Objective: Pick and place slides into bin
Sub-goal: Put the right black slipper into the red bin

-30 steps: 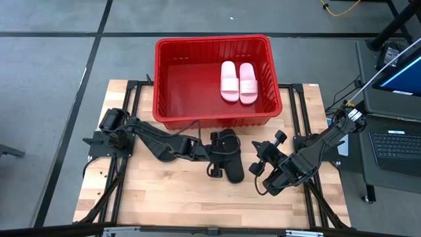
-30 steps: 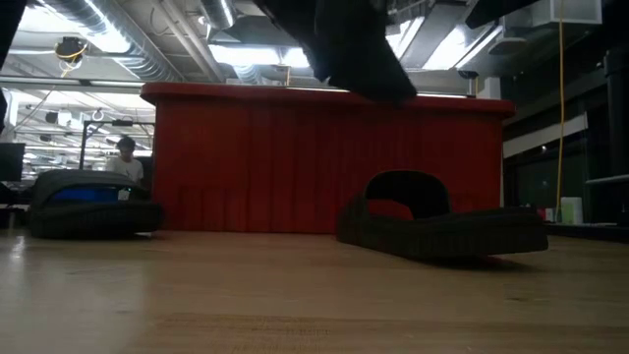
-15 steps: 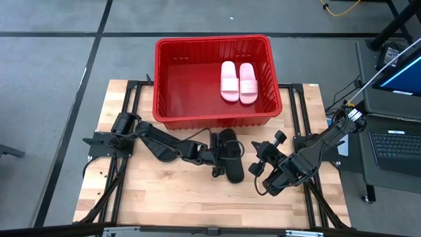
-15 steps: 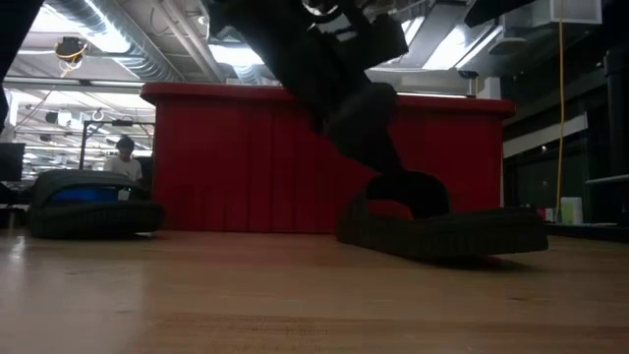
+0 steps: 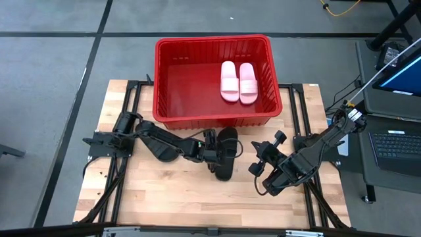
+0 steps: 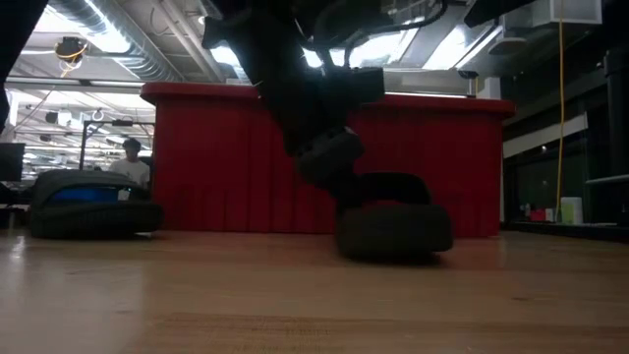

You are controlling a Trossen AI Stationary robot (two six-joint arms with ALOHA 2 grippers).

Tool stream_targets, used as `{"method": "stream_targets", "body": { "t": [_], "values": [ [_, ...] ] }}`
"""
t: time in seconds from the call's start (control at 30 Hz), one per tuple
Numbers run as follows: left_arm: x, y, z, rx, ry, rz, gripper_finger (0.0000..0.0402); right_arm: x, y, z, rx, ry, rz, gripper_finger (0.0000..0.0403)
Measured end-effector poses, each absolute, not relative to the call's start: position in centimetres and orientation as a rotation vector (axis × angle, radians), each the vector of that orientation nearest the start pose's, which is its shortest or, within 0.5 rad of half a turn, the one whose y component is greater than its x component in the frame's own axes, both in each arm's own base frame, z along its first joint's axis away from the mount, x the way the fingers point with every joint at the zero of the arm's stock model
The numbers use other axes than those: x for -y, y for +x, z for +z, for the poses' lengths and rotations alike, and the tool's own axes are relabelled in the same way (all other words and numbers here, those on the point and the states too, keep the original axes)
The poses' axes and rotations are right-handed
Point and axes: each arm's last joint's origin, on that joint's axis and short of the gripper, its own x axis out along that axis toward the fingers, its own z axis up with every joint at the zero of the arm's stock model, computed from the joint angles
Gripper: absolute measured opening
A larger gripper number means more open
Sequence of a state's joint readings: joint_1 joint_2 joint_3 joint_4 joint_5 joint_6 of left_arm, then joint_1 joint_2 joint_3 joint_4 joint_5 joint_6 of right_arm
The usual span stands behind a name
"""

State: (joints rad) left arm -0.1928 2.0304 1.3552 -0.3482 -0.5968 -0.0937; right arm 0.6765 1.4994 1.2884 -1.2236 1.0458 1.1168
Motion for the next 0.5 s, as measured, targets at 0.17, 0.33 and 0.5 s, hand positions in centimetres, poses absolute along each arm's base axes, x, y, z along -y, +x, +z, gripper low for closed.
{"method": "stream_targets", "body": {
  "t": [0.17,0.33,0.5],
  "values": [
    [6.9,41.1,15.7,-0.898,0.302,0.396,0.0152,-14.6,22.2,29.3,-0.601,-0.063,-0.714,0.0005],
    [8.0,40.9,15.7,-0.893,0.317,0.375,0.0082,-14.6,22.2,29.3,-0.601,-0.064,-0.714,0.0005],
    [8.9,40.6,15.7,-0.885,0.335,0.366,0.0012,-14.6,22.2,29.3,-0.601,-0.064,-0.714,0.0005]
  ]
}}
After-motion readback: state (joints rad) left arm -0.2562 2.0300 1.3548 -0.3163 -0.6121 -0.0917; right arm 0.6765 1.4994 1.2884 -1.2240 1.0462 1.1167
